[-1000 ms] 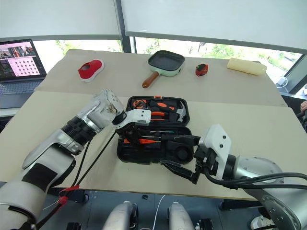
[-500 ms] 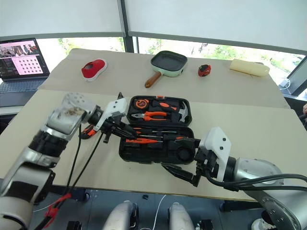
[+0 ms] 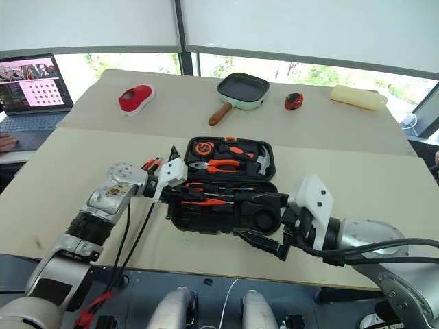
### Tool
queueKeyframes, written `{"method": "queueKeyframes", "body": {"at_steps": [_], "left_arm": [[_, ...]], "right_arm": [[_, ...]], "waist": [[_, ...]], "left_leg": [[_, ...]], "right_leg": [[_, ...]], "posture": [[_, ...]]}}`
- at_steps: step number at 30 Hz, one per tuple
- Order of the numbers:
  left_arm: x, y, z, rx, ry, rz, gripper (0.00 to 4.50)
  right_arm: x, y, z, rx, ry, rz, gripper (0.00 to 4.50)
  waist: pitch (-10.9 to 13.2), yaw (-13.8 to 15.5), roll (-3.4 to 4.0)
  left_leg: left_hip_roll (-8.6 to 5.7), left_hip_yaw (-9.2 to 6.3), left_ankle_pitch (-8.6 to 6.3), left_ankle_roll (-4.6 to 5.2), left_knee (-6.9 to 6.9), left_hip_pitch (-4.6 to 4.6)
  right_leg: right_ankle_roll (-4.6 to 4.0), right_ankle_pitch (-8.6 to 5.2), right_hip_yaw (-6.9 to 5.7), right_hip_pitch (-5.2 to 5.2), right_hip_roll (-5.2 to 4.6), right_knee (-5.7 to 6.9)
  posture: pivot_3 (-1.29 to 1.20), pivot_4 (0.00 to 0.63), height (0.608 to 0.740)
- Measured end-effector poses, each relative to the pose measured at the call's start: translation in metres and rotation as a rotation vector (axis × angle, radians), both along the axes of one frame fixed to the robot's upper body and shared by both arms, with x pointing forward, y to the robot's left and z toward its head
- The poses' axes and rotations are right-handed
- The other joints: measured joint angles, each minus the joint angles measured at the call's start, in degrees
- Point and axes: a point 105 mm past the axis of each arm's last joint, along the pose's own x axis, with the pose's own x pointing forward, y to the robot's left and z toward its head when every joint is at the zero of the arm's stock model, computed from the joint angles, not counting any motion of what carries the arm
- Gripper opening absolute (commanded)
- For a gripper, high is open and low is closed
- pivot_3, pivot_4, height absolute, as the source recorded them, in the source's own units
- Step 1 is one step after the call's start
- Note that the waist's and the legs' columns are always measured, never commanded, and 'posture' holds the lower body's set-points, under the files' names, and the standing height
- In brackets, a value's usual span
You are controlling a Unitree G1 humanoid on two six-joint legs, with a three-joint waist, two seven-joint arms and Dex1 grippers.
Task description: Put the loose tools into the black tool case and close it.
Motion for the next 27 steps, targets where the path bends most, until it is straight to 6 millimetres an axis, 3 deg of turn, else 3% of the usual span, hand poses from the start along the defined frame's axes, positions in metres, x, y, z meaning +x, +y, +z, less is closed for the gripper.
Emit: {"method": "queueKeyframes", "body": {"at_steps": [11,20,22,23,24,27], "left_arm": [[-0.013,-0.001,-0.009,-0.006,-0.019,-0.049,0.06],[-0.008,0.012,-0.008,-0.022,-0.031,0.047,0.06],[-0.009,0.026,-0.004,-0.039,-0.003,0.118,0.06],[-0.012,0.048,-0.001,-0.058,0.035,0.202,0.06],[-0.013,0.057,0.003,-0.066,0.042,0.238,0.06],[-0.024,0.103,0.026,-0.105,0.026,0.407,1.24]], "right_arm": [[-0.001,0.002,0.0,0.015,0.013,0.012,4.5],[0.007,0.005,0.002,0.011,0.019,0.051,4.5],[0.011,0.008,0.004,0.002,0.011,0.076,4.5],[0.014,0.011,0.006,0.0,0.004,0.098,4.5],[0.016,0.011,0.007,0.0,0.002,0.1,4.5],[0.024,0.015,0.012,0.0,-0.021,0.126,4.5]], "waist": [[-0.1,-0.3,0.09],[-0.1,-1.1,0.08],[-0.1,-1.6,0.08],[-0.1,-2.3,0.07],[0.0,-2.5,0.04],[0.0,-2.4,0.04]], "left_leg": [[0.05,0.02,-0.03,0.03,-0.09,0.56],[0.17,0.01,-0.04,0.03,-0.18,0.97],[0.24,-0.02,-0.04,0.02,-0.22,0.94],[0.27,-0.05,-0.04,0.02,-0.29,0.91],[0.28,-0.09,-0.03,0.02,-0.36,0.9],[0.27,-0.13,-0.03,0.02,-0.55,0.93]], "right_leg": [[-0.01,-0.01,-0.03,0.6,0.02,-0.12],[-0.1,-0.02,0.03,0.85,0.09,-0.09],[-0.11,-0.02,0.1,0.74,0.12,-0.08],[-0.13,-0.01,0.14,0.66,0.14,-0.07],[-0.14,-0.02,0.15,0.63,0.16,-0.08],[-0.15,-0.03,0.12,0.58,0.09,-0.1]], "posture": [[0.0,0.15,0.74],[0.0,0.15,0.74],[0.0,0.15,0.74],[0.0,0.15,0.74],[0.0,0.15,0.74],[0.0,0.15,0.74]]}}
